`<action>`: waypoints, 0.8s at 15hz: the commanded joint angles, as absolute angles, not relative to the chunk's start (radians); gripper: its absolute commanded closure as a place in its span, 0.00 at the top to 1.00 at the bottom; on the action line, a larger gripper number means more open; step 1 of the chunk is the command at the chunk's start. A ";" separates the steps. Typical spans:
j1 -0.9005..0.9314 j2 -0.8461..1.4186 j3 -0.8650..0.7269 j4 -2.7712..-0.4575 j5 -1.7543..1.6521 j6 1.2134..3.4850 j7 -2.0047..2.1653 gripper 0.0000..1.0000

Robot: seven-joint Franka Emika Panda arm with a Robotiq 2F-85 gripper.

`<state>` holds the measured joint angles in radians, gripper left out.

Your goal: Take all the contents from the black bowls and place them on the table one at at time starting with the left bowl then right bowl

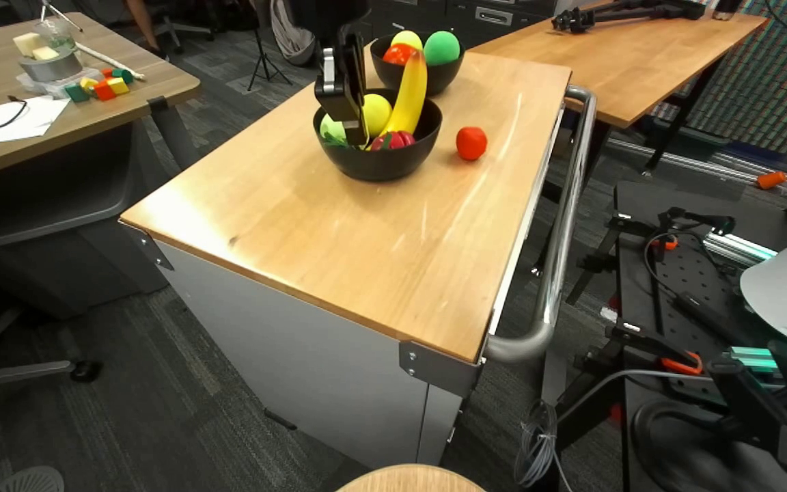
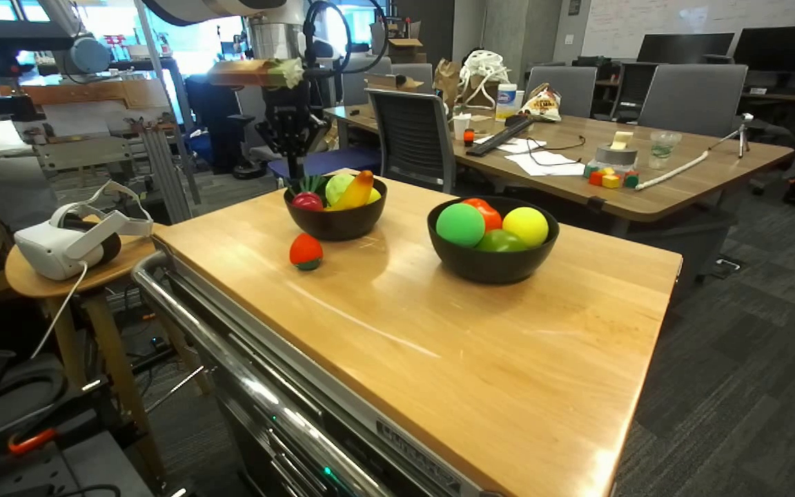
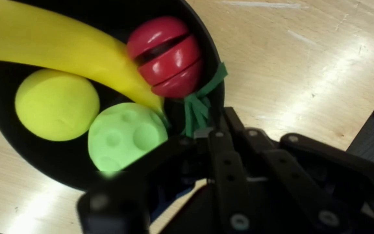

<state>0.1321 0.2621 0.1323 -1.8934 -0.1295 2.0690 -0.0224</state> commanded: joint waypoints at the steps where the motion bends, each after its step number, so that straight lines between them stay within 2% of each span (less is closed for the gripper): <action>1: 0.159 0.229 0.126 -1.863 -0.192 2.028 -0.017 0.07; 5: 0.194 0.159 0.133 -1.834 -0.327 1.991 0.000 0.05; 12: 0.204 0.112 0.154 -1.774 -0.329 1.898 -0.007 0.06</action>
